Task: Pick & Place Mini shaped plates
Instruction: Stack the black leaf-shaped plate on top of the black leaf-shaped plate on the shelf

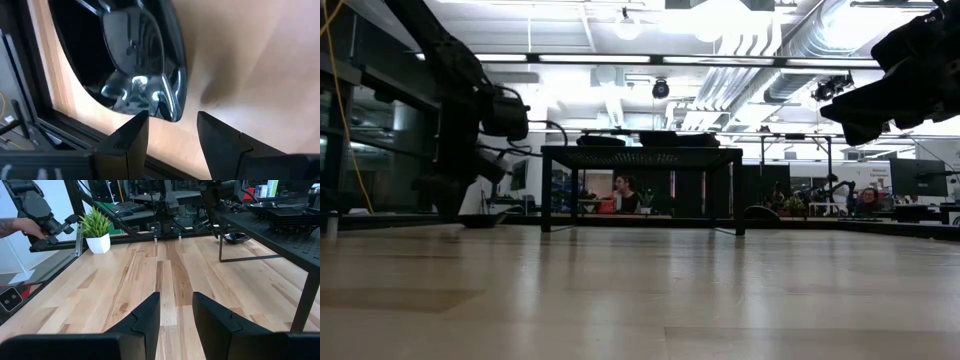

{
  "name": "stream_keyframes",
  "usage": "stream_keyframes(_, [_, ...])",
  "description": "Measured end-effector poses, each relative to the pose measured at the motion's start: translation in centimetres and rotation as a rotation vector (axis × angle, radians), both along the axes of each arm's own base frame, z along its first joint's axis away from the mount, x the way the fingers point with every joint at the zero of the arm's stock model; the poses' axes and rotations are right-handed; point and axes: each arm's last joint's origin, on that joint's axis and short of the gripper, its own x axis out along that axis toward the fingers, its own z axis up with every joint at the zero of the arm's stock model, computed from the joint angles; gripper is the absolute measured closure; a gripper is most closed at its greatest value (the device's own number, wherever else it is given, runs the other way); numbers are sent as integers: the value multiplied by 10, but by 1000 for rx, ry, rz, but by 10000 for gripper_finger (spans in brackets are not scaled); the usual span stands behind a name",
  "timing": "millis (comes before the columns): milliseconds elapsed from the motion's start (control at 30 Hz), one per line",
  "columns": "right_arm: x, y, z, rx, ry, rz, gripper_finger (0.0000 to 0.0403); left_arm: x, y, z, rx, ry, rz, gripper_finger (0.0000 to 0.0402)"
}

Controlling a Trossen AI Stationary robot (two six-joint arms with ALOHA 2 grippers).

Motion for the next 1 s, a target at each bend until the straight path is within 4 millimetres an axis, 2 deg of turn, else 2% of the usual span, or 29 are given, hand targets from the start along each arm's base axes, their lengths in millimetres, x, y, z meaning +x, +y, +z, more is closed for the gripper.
stream_keyframes(233, [0,0,0,-1,-1,0,293,-12,6,-6,-30,1,9,238])
stream_keyframes(700, [0,0,0,0,-1,0,293,-10,6,-6,-56,-17,-48,240])
stream_keyframes(1000, [0,0,0,0,-1,0,293,-7,8,-3,-65,-54,-63,271])
